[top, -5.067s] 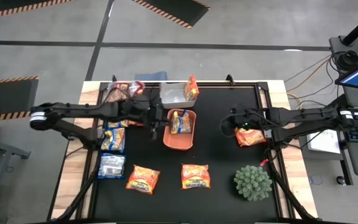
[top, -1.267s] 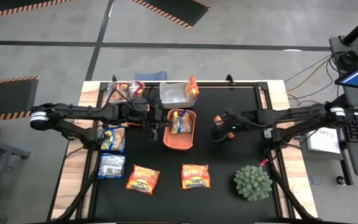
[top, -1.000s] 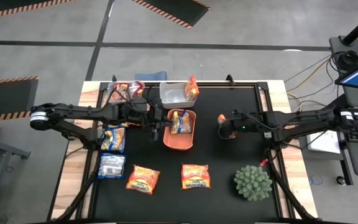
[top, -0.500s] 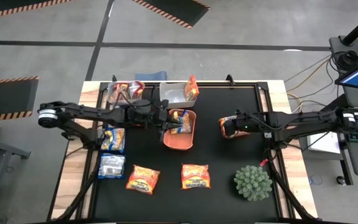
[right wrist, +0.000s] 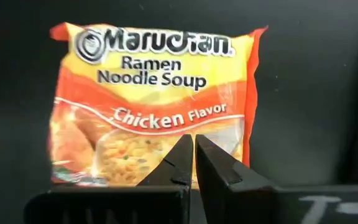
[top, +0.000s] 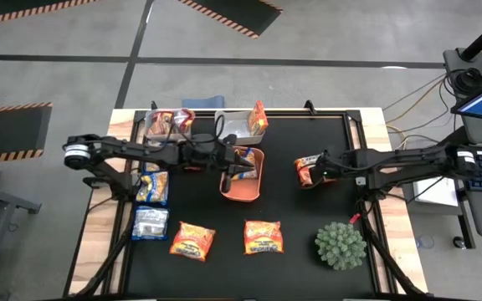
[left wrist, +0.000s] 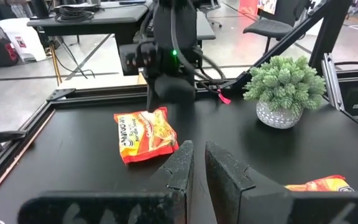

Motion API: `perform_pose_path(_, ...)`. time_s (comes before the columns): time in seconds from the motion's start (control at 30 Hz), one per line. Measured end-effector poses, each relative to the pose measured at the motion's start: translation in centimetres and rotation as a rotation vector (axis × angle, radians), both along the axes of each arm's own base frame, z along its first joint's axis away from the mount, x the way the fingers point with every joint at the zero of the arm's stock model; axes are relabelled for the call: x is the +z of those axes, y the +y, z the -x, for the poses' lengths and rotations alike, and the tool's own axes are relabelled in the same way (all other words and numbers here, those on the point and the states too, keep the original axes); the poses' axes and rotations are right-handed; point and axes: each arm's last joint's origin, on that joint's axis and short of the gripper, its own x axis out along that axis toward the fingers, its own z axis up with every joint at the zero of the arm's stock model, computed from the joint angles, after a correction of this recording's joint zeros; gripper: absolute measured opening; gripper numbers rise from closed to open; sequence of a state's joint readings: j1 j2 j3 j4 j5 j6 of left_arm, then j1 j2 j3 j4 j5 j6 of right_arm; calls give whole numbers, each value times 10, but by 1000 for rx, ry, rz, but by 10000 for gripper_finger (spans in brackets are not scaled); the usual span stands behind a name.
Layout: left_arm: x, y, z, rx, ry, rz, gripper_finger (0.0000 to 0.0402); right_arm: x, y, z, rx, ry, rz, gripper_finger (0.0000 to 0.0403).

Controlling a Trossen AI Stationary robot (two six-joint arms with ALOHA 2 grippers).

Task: Sort Maruchan noodles
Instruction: Put the orange bag into the white bin

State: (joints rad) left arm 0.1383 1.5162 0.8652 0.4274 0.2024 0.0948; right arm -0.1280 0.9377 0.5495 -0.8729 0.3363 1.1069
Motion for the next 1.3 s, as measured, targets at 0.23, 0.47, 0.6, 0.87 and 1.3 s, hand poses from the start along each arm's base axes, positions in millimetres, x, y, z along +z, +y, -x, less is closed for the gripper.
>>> perform_pose_path(0.23, -1, 1, -4, 0, 4, 2, 23, -18, -2, -23, 34, -1, -10, 8)
perform_pose_path(0.47, -2, 0, -6, 8, 11, 36, 23, -19, 1, -65, 239, -252, -91, 8)
perform_pose_path(0.6, -7, -1, -9, 9, 27, 58, 18, -2, 1, -71, 314, -300, -71, 8)
perform_pose_path(0.87, -9, -10, -38, -26, 31, 64, 1, 19, 3, -51, 384, -298, -41, 8)
perform_pose_path(1.3, -50, -15, -109, -33, 276, 121, 0, 13, 5, -25, 376, -308, -27, 8)
